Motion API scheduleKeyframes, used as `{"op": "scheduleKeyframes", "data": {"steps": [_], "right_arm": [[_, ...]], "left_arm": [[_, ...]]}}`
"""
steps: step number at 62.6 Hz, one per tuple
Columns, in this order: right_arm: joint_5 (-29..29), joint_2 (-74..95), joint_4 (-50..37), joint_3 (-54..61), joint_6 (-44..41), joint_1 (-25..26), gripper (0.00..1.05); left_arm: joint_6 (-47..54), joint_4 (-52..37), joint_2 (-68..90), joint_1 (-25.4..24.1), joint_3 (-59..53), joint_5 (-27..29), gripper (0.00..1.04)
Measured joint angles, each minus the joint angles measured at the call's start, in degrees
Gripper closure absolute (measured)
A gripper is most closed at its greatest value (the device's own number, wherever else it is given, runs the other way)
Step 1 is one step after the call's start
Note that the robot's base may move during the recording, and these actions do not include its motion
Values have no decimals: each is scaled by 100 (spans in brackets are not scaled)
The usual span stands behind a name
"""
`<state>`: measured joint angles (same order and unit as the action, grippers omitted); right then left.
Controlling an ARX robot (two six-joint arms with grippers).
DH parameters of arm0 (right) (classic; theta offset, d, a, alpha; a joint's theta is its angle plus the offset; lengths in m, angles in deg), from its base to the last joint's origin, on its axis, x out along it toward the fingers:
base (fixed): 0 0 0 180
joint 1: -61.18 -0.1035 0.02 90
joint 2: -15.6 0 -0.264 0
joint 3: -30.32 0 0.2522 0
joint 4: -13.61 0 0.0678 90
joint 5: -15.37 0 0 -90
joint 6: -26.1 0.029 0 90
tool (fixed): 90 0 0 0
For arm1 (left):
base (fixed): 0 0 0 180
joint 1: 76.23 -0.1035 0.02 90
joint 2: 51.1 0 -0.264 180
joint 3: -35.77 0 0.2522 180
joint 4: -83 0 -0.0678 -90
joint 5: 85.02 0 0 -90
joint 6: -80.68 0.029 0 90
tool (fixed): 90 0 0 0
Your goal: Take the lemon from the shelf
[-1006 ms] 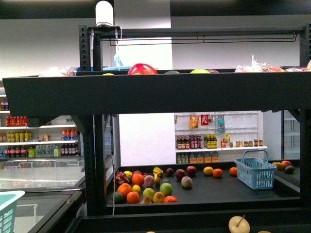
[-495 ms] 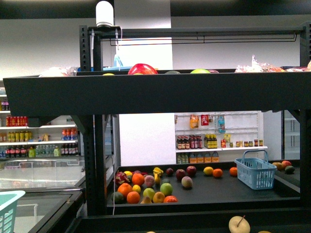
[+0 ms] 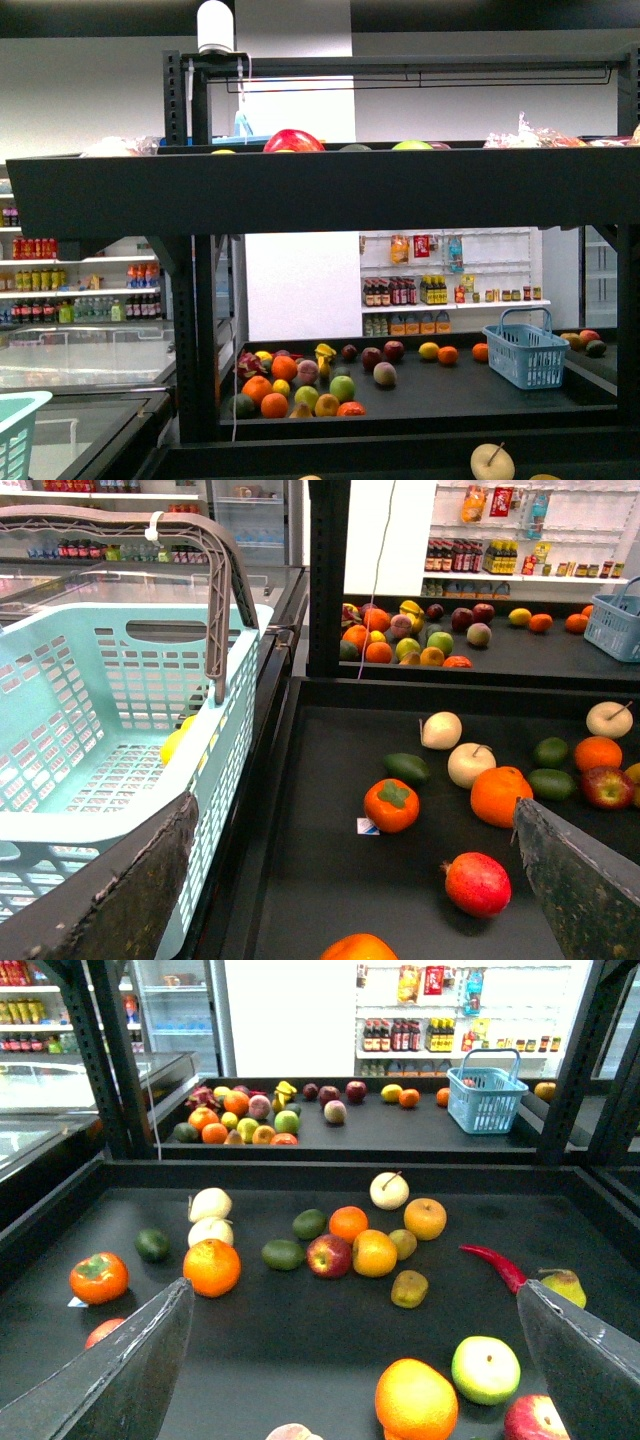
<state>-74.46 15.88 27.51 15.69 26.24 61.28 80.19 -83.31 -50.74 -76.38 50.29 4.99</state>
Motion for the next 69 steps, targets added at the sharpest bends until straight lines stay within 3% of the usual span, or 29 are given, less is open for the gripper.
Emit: {"op": "scheduleKeyframes", "data": {"steps": [69], "right_arm": [[0,0,0,0,0,0,7]], "left_arm": [[-2,0,0,0,0,0,8]]}}
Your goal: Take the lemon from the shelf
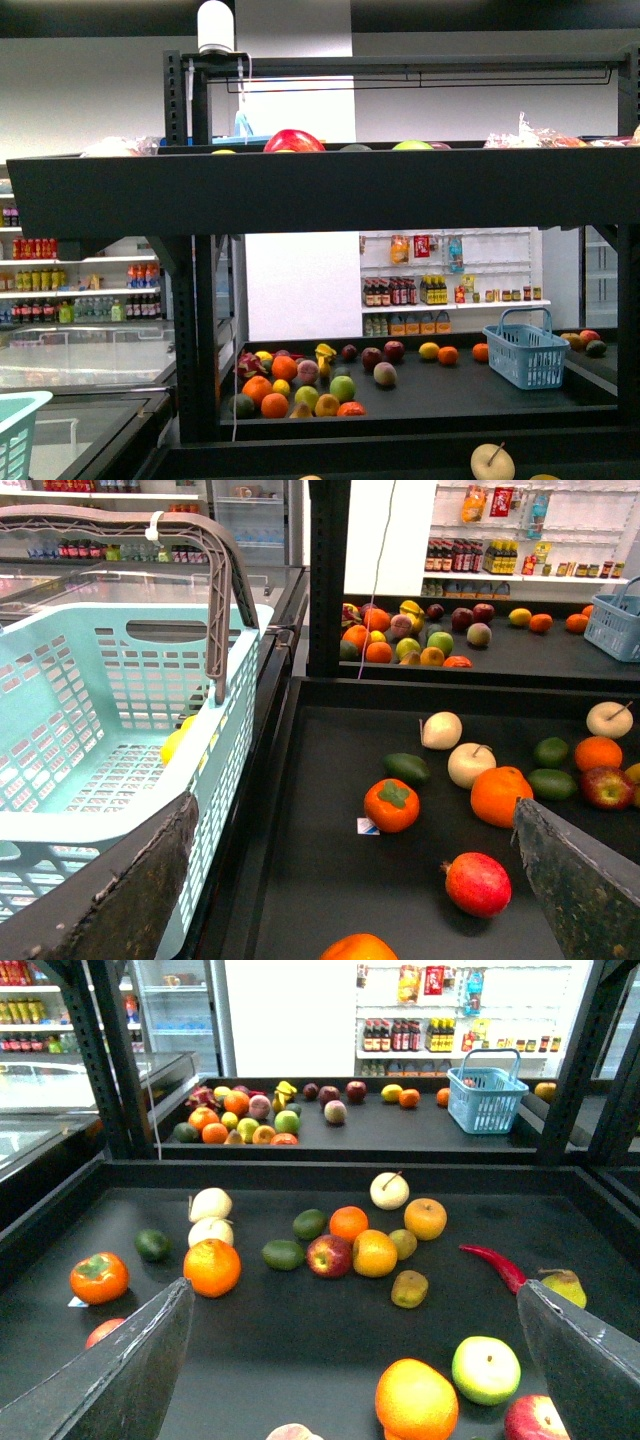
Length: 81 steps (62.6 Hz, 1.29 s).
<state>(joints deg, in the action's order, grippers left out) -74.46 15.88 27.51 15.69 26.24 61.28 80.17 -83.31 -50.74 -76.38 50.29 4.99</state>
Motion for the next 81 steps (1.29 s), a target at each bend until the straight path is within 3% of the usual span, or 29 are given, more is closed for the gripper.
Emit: {"op": "scheduleKeyframes", "data": {"steps": [81], "right_arm": [[0,0,0,0,0,0,7]], "left_arm": [[0,0,0,0,0,0,8]]}}
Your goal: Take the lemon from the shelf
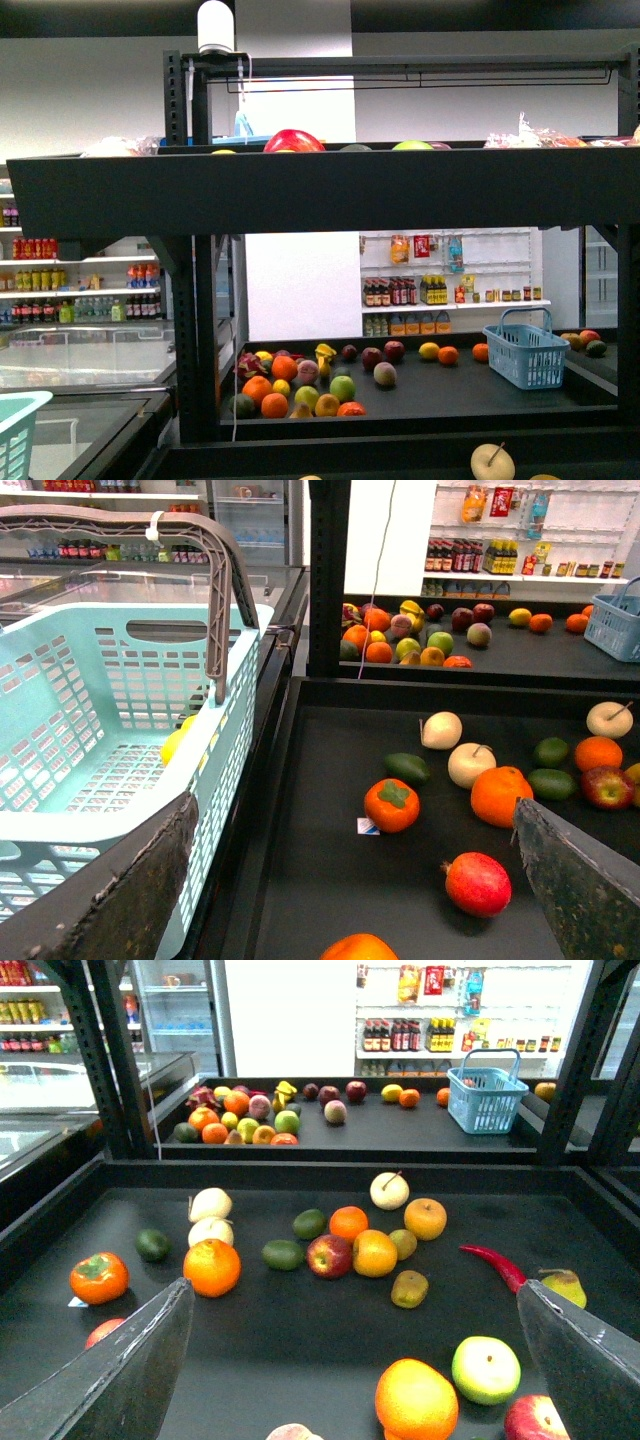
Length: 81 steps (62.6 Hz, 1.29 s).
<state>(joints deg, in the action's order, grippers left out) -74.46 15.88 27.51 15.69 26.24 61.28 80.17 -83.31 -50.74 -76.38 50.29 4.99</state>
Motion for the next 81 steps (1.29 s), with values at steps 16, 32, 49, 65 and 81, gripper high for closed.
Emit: {"op": "scheduleKeyframes", "data": {"steps": [16,32,49,65,81], "right_arm": [[0,0,0,0,0,0,7],[0,0,0,0,0,0,7],[0,0,0,0,0,0,7],[0,0,0,0,0,0,7],[0,0,0,0,0,0,7]], "left_arm": [[2,0,0,0,0,0,8],[2,0,0,0,0,0,8],[2,0,0,0,0,0,8],[2,0,0,0,0,0,8],[2,0,0,0,0,0,8]]}}
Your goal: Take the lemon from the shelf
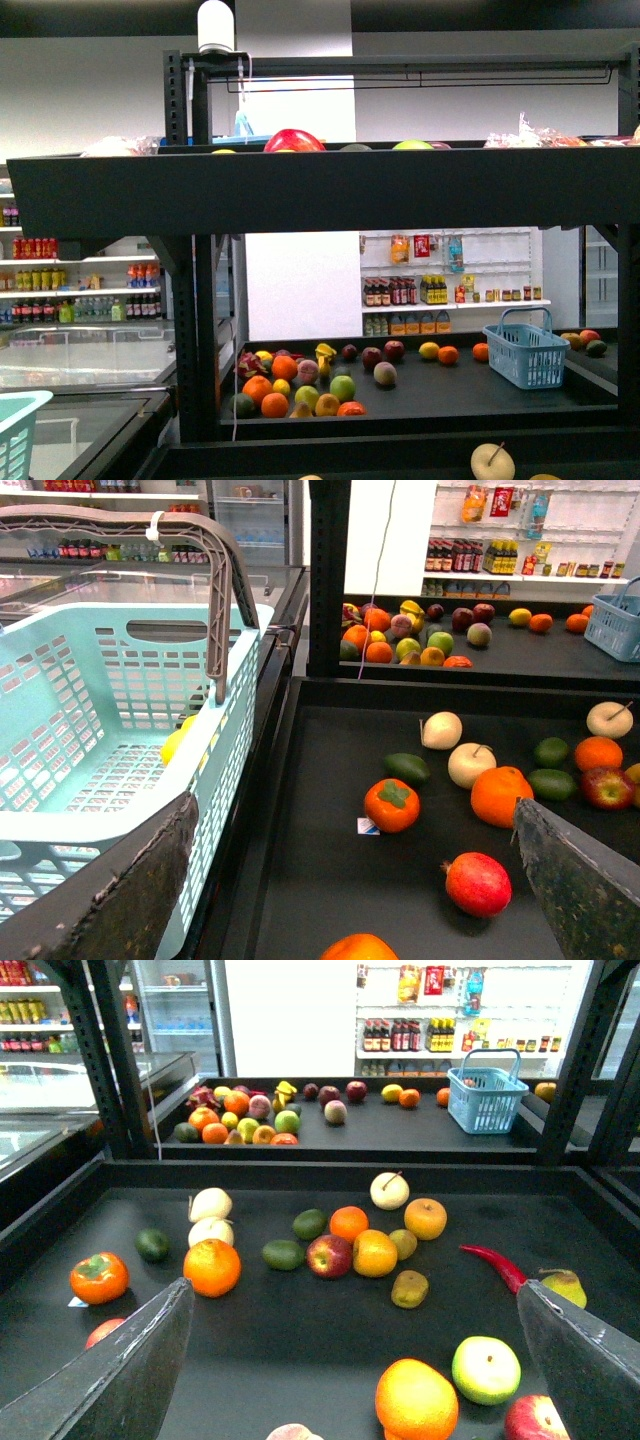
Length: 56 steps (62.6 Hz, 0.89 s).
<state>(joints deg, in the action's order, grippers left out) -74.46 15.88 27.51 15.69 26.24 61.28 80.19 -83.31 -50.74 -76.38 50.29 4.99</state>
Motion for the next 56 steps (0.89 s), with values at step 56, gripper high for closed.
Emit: {"op": "scheduleKeyframes", "data": {"steps": [56], "right_arm": [[0,0,0,0,0,0,7]], "left_arm": [[0,0,0,0,0,0,8]]}}
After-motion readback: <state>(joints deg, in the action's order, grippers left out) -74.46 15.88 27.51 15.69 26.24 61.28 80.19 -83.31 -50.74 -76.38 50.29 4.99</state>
